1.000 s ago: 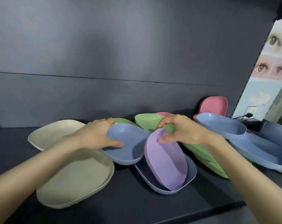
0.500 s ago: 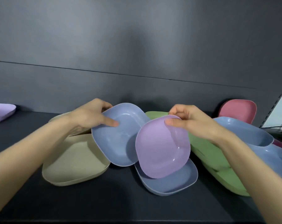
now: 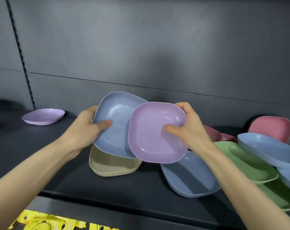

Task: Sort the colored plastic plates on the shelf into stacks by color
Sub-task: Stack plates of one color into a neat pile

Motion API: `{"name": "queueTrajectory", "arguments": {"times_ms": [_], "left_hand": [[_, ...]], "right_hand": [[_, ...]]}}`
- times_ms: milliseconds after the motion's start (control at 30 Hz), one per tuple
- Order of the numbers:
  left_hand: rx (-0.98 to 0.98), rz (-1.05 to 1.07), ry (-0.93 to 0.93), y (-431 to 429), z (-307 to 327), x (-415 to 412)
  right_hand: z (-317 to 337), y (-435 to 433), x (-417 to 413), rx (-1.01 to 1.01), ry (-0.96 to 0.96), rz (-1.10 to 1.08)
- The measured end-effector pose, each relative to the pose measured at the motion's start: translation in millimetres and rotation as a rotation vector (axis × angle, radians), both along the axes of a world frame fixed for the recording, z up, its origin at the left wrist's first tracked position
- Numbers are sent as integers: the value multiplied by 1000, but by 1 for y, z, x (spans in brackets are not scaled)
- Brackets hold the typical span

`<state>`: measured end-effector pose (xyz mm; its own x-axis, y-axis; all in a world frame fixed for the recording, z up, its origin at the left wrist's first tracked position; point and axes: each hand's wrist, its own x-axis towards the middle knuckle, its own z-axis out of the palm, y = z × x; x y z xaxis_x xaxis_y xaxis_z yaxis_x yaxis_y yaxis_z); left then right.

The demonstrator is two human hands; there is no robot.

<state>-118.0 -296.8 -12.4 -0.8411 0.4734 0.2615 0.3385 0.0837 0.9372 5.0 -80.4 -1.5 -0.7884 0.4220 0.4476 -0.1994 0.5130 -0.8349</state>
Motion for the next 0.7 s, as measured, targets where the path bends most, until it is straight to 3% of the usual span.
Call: {"name": "queueTrajectory", "arguments": {"times_ms": [400,700], "left_hand": [[23,120,-6,-182,-14,-63],[-151,95,70,-266,-30,-128]], "right_hand": [[-21,-177,-91,-44,101,103],[-42,-265,-148,-106,105,-9]]}}
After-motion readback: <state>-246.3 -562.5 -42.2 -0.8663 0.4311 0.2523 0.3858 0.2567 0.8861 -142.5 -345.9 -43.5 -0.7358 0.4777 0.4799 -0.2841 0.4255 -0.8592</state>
